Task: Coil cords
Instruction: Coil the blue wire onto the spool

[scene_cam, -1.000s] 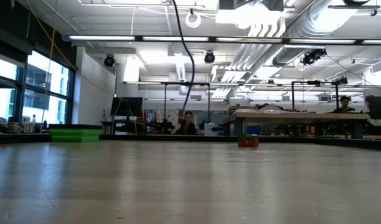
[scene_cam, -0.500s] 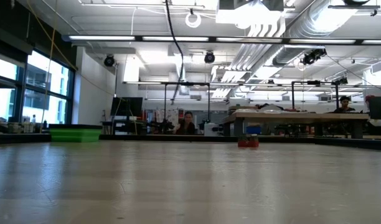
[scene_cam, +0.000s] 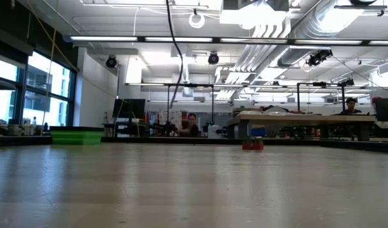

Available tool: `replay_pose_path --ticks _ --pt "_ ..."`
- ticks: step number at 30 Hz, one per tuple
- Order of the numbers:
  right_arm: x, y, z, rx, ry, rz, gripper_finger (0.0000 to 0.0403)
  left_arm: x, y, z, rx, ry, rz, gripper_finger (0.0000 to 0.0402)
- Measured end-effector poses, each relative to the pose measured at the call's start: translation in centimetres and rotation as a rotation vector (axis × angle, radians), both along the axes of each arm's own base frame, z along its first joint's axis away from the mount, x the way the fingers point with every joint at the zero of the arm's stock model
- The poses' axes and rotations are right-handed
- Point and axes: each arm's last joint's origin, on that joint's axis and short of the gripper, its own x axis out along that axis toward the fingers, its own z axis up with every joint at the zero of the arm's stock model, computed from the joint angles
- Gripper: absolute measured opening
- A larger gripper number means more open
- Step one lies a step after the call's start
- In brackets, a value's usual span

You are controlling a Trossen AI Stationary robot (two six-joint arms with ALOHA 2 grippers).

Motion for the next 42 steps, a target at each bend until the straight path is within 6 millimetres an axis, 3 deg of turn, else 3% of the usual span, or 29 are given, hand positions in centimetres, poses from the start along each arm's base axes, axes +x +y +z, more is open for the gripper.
replay_pose_path --ticks 24,42 --pt "0.0 -0.4 -0.07 -0.012 0.0 -0.042 0.011 0.01 -0.01 -0.01 0.008 -0.001 0.004 0.0001" --pt "-0.01 -0.28 -0.13 0.028 0.015 0.019 0.011 0.01 0.0 -0.01 0.006 0.0 0.004 0.0001"
